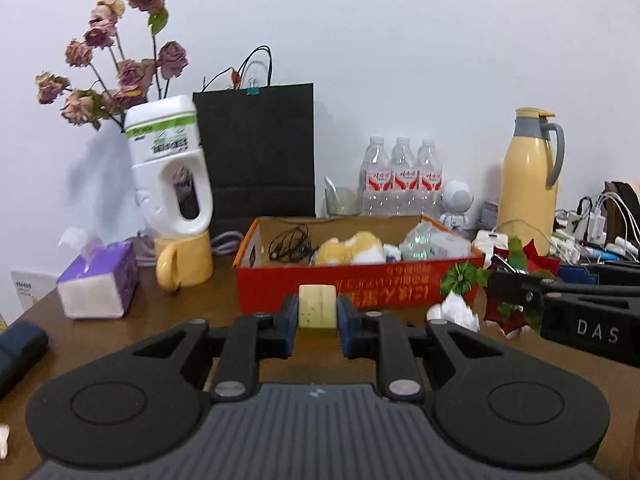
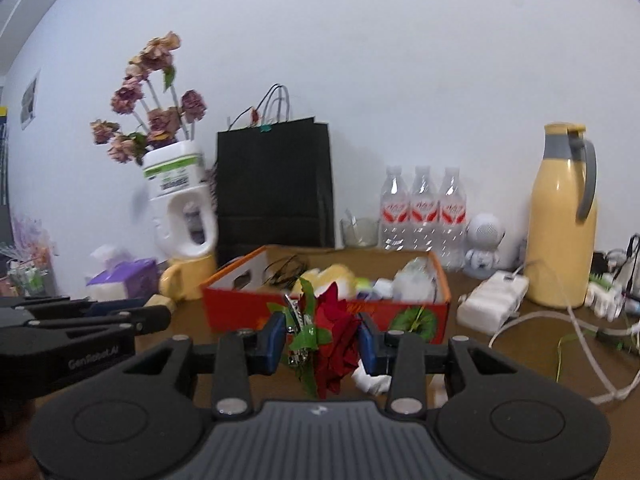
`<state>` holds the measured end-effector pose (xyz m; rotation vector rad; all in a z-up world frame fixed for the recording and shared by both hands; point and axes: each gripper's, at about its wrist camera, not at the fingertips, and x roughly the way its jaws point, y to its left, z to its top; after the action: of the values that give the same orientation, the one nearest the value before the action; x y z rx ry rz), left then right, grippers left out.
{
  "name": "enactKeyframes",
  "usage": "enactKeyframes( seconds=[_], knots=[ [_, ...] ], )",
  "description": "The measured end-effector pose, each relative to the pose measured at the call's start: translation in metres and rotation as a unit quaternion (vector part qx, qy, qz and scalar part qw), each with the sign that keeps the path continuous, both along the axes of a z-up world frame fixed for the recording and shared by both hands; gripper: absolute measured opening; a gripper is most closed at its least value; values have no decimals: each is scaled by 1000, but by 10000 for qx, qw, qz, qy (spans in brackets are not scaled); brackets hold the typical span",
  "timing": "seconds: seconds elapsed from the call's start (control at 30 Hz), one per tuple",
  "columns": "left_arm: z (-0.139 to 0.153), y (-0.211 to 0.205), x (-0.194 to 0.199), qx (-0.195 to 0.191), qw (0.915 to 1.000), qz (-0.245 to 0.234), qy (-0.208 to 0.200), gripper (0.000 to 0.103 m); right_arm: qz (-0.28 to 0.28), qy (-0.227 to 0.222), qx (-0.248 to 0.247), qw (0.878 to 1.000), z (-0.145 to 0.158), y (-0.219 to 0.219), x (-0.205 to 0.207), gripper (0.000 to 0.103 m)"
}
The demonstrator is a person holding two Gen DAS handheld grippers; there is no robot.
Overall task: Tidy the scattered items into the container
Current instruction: 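Grasp the yellow sponge with the left gripper while the right grasps the red flower, then carry the yellow sponge and red flower over the box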
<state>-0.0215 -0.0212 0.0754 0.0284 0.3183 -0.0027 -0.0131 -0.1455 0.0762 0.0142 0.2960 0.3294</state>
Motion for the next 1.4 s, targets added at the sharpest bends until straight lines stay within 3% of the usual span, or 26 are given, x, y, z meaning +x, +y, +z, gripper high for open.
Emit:
enactKeyframes(
  seconds=[0.3,0.6,0.73,0.83,0.97,1.1,1.23,1.3,1.4],
  knots=[
    [-14,-2,-38,86,9998,-162,105,21,80,60,-4,9999,-15,5,-45,36],
    [-11,2,-15,-98,9995,-187,227,21,88,183,141,9997,-12,3,-29,36],
    [9,10,21,-379,9990,-245,74,21,237,245,216,9992,-1,9,5,36],
    [31,17,62,-364,9988,-313,-55,21,431,247,308,9983,18,15,47,36],
    [54,31,135,-546,9976,-350,236,21,719,503,434,9952,38,33,120,36],
    [65,44,200,-574,9977,-49,362,21,728,738,514,9933,58,52,198,36],
    [60,59,247,-767,9944,35,726,21,724,984,332,9920,65,71,249,36],
    [50,63,271,-670,9926,106,1011,21,732,1224,252,9895,61,77,269,36],
    [34,68,304,-612,9859,119,1553,21,726,1936,144,9783,47,88,299,36]
  ],
)
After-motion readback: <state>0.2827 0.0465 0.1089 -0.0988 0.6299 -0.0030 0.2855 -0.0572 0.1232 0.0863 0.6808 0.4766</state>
